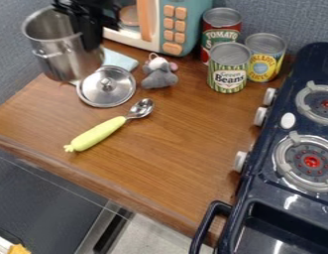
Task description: Mover la olla de plata al lado derecho de la mesa
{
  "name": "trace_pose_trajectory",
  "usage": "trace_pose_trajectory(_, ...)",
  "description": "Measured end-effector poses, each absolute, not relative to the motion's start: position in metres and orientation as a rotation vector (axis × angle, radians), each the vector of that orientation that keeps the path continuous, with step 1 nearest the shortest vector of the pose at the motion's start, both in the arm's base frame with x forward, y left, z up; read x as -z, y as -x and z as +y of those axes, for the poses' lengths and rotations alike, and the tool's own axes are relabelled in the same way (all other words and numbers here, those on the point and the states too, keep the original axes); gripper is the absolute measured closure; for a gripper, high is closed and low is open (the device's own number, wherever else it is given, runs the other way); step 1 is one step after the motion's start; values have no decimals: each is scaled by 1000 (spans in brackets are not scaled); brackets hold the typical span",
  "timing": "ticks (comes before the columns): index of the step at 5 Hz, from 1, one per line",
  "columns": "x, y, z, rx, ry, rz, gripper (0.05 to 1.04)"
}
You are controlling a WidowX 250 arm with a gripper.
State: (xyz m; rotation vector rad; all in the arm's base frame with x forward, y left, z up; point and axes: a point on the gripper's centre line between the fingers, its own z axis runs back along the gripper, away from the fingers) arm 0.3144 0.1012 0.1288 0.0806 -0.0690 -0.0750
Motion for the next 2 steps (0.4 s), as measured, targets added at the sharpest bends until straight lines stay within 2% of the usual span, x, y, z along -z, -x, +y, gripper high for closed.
trace_pose_trajectory(2, -129, -318, 41, 296, -62, -86, 1021)
